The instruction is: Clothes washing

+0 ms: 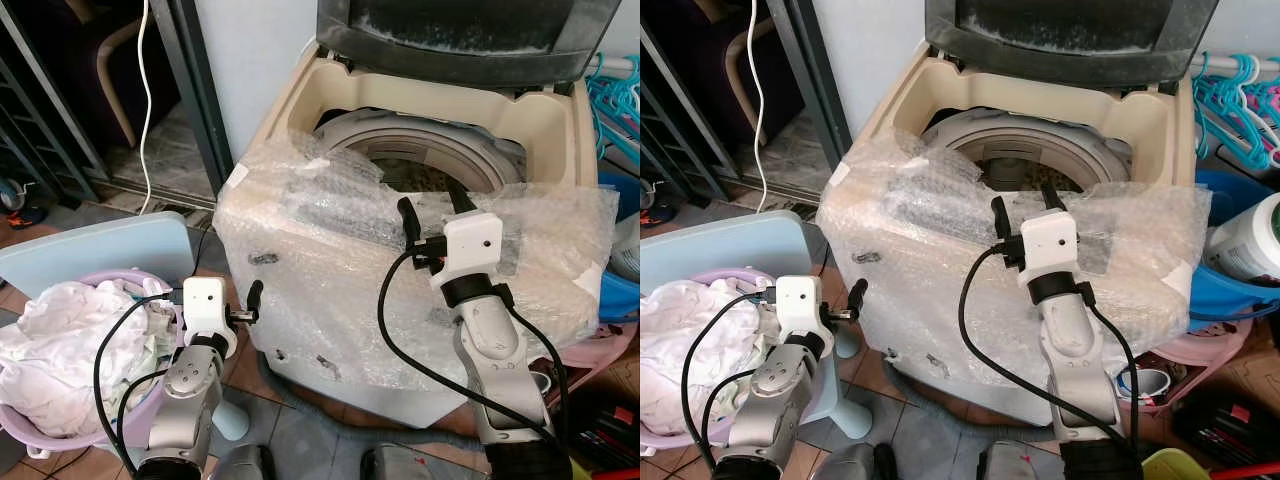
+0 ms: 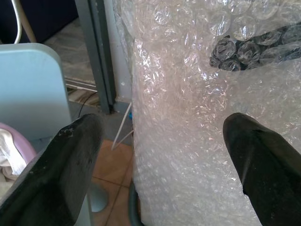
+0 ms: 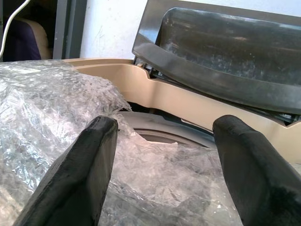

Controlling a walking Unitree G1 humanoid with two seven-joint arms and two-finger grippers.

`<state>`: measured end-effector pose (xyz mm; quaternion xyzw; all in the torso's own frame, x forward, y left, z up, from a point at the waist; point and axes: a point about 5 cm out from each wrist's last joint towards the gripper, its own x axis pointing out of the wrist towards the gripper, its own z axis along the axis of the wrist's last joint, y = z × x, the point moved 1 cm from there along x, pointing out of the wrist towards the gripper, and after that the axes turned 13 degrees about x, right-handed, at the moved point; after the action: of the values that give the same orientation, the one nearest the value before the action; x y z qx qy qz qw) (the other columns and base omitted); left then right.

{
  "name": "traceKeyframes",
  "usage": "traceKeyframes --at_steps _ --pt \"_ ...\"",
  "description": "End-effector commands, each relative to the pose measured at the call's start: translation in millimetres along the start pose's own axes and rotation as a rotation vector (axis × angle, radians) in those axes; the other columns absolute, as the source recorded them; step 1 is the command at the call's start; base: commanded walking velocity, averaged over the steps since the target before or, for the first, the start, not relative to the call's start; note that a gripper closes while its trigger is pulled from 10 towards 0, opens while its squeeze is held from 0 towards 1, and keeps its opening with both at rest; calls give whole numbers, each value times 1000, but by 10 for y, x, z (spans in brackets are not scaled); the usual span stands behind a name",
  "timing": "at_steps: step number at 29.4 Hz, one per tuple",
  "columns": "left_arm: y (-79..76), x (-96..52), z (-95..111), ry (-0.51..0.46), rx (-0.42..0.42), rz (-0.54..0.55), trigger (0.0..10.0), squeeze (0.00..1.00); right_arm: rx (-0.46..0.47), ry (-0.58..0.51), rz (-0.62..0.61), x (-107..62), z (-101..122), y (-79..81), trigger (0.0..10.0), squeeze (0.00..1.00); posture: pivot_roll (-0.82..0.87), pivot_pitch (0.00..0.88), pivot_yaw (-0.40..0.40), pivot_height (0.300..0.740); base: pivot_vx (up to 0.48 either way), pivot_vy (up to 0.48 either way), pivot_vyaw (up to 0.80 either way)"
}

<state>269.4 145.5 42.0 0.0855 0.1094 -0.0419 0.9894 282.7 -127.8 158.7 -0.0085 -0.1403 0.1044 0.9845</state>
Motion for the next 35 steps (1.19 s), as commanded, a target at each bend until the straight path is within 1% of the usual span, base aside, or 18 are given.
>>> traceKeyframes --at_steps 1,4,5,13,15,19,25,35 --pt "1 13 -2 8 6 -2 10000 0 -13 -15 6 9 41 56 10000 1000 -101 71 55 740 0 0 0" --pt "5 6 -11 13 -1 8 10000 0 -15 -12 -4 18 65 49 10000 988 -98 74 53 740 0 0 0" --pt "6 4 -12 15 -2 9 10000 0 -13 -18 1 30 83 49 10000 0 -98 74 53 740 0 0 0" --pt "-1 -3 -17 17 2 2 10000 0 -38 -69 -4 152 224 42 10000 0 -102 75 56 740 0 0 0" --pt "-3 -1 -16 14 12 2 10000 0 -42 -89 -24 178 274 21 10000 0 -101 74 56 740 0 0 0" --pt "-15 1 -26 21 12 -3 10000 0 -51 -106 -38 192 328 3 10000 0 -104 74 56 740 0 0 0" --pt "-25 5 -28 24 12 -6 10000 0 -49 -87 -19 166 285 39 10000 0 -105 73 56 740 -241 0 0" --pt "-32 28 -19 25 7 -5 10000 0 -44 -79 -13 188 282 50 10000 0 -107 73 54 740 -286 0 0"
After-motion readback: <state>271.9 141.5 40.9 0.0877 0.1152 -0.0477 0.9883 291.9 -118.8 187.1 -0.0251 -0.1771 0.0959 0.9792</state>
